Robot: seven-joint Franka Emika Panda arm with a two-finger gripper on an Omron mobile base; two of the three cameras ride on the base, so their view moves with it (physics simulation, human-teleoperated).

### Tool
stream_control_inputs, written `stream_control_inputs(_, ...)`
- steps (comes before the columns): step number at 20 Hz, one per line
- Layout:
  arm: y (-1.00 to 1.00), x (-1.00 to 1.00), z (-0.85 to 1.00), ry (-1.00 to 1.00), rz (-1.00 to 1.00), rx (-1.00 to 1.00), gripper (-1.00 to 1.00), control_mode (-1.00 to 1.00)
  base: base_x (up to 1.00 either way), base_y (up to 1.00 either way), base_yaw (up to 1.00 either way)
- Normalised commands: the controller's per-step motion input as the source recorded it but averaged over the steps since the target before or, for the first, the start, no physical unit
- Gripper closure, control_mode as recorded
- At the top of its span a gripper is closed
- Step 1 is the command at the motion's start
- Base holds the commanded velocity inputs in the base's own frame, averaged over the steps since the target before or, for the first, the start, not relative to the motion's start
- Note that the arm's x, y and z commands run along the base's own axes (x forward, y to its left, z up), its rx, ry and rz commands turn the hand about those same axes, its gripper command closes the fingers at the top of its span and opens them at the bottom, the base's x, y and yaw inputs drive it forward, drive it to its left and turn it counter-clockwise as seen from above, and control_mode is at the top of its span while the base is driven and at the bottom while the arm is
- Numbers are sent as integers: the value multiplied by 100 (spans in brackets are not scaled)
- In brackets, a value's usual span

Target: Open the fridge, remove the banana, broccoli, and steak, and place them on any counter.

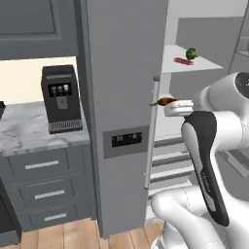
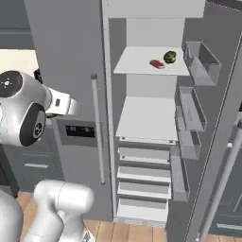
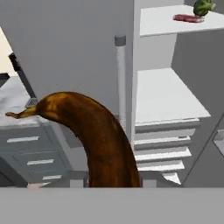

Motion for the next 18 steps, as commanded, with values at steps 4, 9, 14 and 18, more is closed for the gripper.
stream_control_inputs(4,0,0,0,0,0,0,100,100,0,100,45)
stream_control_inputs(9,0,0,0,0,0,0,100,100,30,100,21)
stream_control_inputs(14,0,0,0,0,0,0,100,100,97,100,-2)
stream_control_inputs(18,18,22,-8,4,-3,-1,100,-100,75,74,-7)
